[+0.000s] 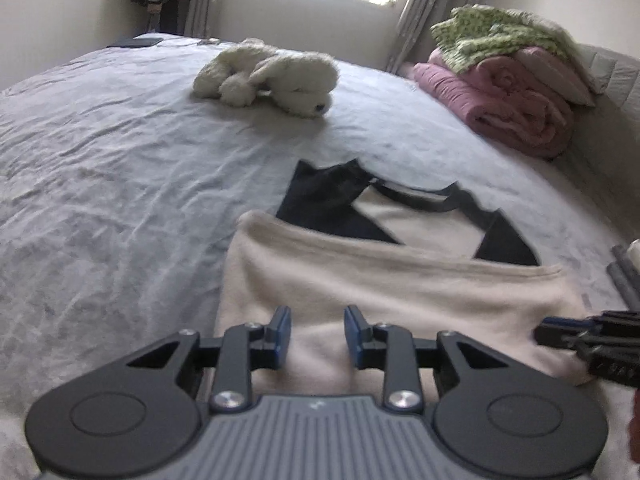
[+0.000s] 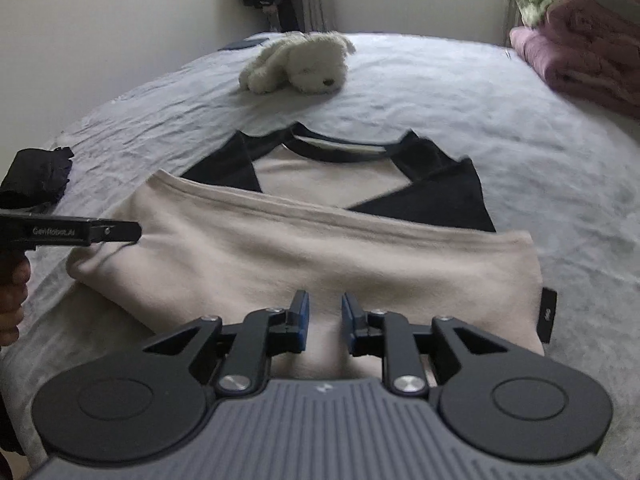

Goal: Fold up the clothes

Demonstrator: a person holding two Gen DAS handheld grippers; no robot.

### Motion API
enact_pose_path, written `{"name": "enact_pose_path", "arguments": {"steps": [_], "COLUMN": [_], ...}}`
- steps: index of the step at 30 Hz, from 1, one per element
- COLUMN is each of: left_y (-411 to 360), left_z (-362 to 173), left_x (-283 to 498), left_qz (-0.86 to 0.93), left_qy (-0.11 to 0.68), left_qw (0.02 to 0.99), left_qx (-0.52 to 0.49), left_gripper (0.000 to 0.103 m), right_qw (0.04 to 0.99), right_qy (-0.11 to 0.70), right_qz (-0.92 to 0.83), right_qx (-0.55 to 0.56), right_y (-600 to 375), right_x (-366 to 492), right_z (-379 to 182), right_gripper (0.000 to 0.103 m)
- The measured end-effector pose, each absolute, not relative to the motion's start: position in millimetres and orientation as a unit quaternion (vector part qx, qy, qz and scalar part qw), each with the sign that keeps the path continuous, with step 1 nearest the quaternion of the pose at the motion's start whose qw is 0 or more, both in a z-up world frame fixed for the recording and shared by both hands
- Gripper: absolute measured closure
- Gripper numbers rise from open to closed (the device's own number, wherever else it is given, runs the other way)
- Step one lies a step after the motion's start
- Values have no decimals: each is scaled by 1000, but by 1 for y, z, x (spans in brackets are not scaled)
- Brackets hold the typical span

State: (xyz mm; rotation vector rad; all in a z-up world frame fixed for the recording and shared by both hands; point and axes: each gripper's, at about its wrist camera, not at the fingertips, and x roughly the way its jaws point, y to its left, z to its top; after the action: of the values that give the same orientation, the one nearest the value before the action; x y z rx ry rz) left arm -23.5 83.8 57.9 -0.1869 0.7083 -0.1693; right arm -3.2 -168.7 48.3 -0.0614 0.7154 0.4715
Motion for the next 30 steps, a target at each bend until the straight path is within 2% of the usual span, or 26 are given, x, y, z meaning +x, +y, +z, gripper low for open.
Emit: {"name": "enact_pose_path", "arguments": {"steps": [7, 17, 30], "left_y": [50, 27, 30], "left_z": [73, 38, 36], "left_x": [-51, -48, -49], "left_qz": [-135, -131, -119], "left_qy": [305, 337, 337], "left_qw": [940, 932, 934], "left_qx": [-74, -26, -10], "left_gripper": [73, 73, 76], "right_qw": [909, 900, 899], "right_qy": [325, 349, 353], "right_qz": [259, 250, 250], "right_qx": [-42, -73, -64], "right_y": [-152, -132, -140], "right_x": [-23, -22, -18], "right_z": [56, 29, 31], "right_gripper": [80, 80, 80]}}
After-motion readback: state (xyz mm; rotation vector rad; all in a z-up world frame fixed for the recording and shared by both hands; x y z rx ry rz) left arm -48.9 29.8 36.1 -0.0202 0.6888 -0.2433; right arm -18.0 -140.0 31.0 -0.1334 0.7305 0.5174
